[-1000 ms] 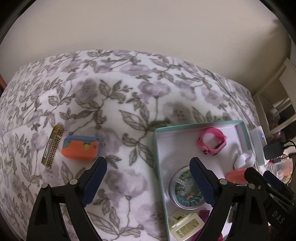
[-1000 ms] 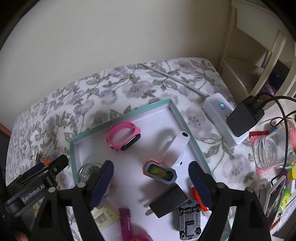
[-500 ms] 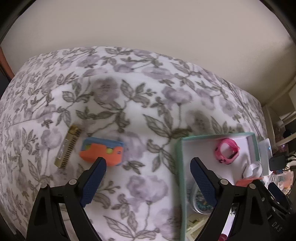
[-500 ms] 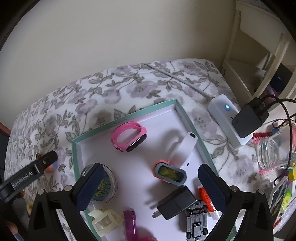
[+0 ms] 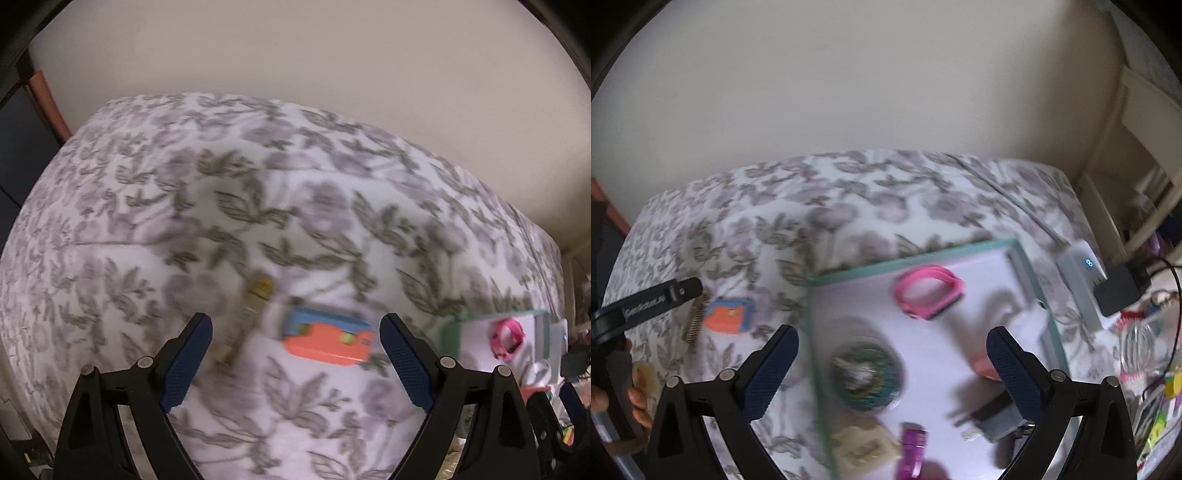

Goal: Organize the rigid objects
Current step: 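Move both tools back over the gold harmonica and remaining block, then grasp the gold harmonica with the left tool while the right tool grasps the orange-blue block, then lift the harmonica and block and carry both over the tray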

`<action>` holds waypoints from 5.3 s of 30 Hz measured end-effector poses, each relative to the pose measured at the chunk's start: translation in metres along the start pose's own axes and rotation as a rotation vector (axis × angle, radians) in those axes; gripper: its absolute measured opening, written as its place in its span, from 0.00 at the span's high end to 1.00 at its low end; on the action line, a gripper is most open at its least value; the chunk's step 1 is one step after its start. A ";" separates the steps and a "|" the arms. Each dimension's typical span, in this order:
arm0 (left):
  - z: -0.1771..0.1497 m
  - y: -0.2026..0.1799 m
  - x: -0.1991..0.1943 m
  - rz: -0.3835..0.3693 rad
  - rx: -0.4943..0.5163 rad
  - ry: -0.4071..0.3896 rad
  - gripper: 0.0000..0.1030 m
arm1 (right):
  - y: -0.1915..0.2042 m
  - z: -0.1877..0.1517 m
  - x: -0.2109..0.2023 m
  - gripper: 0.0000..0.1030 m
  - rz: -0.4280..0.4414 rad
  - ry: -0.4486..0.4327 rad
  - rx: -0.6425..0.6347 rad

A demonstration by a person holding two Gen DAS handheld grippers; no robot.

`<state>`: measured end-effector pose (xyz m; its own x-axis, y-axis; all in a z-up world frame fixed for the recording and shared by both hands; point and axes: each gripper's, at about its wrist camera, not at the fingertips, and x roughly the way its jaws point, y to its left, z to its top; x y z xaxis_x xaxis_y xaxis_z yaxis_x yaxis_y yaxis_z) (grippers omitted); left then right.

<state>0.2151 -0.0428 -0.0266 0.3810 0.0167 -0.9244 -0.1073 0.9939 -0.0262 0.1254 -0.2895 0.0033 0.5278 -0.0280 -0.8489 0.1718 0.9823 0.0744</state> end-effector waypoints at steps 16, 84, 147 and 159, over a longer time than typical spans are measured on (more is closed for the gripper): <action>0.022 0.089 0.011 0.009 -0.132 0.020 0.10 | 0.096 -0.008 0.033 0.00 0.125 0.015 -0.116; -0.002 0.042 0.087 0.013 0.062 0.166 0.38 | 0.144 -0.013 0.121 0.52 0.022 -0.017 -0.152; -0.006 -0.064 -0.049 -0.084 0.324 -0.176 0.79 | 0.039 0.017 0.016 0.56 -0.009 -0.087 -0.009; -0.036 -0.118 -0.051 -0.192 0.430 -0.122 0.79 | -0.035 0.015 0.003 0.56 -0.034 -0.063 0.093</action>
<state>0.1750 -0.1652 0.0096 0.4646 -0.1847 -0.8661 0.3555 0.9346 -0.0087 0.1330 -0.3266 0.0059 0.5714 -0.0751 -0.8172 0.2651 0.9593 0.0972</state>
